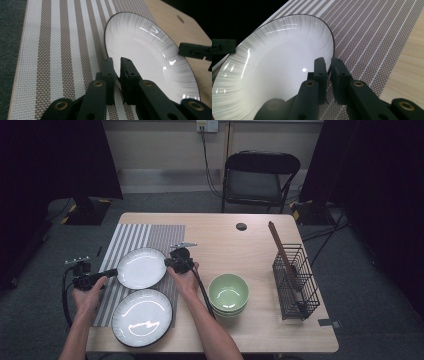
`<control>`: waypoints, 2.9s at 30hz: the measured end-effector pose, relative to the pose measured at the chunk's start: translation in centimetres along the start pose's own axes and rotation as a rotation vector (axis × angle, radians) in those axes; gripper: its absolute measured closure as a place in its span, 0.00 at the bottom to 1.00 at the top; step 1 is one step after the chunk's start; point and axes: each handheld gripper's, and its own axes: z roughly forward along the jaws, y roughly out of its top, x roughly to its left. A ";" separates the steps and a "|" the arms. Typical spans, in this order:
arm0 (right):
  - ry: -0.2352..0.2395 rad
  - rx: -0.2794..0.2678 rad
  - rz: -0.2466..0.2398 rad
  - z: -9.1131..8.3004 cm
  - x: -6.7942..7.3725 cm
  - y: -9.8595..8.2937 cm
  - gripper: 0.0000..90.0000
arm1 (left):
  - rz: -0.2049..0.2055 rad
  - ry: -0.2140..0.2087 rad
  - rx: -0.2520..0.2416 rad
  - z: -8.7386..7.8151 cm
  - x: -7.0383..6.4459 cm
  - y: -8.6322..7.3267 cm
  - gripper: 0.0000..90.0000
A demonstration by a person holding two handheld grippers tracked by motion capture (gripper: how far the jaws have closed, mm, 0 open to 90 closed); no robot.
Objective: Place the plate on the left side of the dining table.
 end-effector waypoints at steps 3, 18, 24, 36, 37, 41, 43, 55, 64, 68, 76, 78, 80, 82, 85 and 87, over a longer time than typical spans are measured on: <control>-0.003 -0.010 0.001 -0.1 -0.1 0.2 0.96 | -0.016 -0.001 -0.007 0.0 0.1 0.2 0.96; -0.063 0.013 -0.007 0.0 -0.7 0.4 1.00 | -0.042 0.018 -0.024 1.8 0.1 1.3 0.96; -0.046 -0.004 0.038 -0.2 -0.8 -0.1 1.00 | -0.012 0.034 -0.020 1.5 0.1 1.5 0.88; -0.033 -0.043 0.011 -1.9 0.1 0.5 0.92 | 0.074 0.011 -0.060 -1.7 -1.3 1.9 0.67; -0.034 -0.043 0.004 -2.0 0.1 0.5 0.91 | 0.083 0.016 -0.066 -2.1 -1.4 1.8 0.66; -0.034 -0.029 0.004 -2.3 0.1 0.3 0.89 | 0.117 0.014 -0.063 -2.9 -1.9 1.4 0.63; -0.026 -0.036 -0.001 -2.5 0.3 0.3 0.88 | 0.133 0.005 -0.058 -3.2 -2.2 1.1 0.62; 0.015 -0.089 -0.068 -5.4 2.0 1.8 0.83 | 0.257 -0.059 -0.065 -5.6 -6.3 0.7 0.57; 0.025 -0.125 -0.122 -8.1 2.4 2.3 0.77 | 0.373 -0.078 -0.037 -5.7 -9.5 -1.1 0.57; 0.057 -0.119 -0.088 -9.4 1.8 2.4 0.74 | 0.408 -0.099 -0.043 -5.7 -11.1 -1.5 0.56; 0.048 -0.103 -0.096 -10.8 2.6 3.3 0.72 | 0.439 -0.130 -0.047 -5.9 -13.6 -2.1 0.56; 0.060 -0.114 -0.096 -11.7 2.2 3.4 0.71 | 0.457 -0.151 -0.063 -5.7 -14.6 -2.4 0.56; 0.063 -0.116 -0.100 -12.4 2.0 3.4 0.70 | 0.461 -0.172 -0.061 -5.4 -15.1 -2.5 0.56; 0.064 -0.115 -0.098 -13.2 1.6 3.4 0.69 | 0.471 -0.176 -0.048 -4.9 -16.1 -2.7 0.56; 0.055 -0.121 -0.097 -14.0 1.2 3.4 0.68 | 0.471 -0.190 -0.041 -4.3 -16.8 -2.9 0.55; 0.046 -0.123 -0.088 -15.3 -0.1 3.1 0.67 | 0.476 -0.211 -0.014 -3.1 -17.9 -3.2 0.56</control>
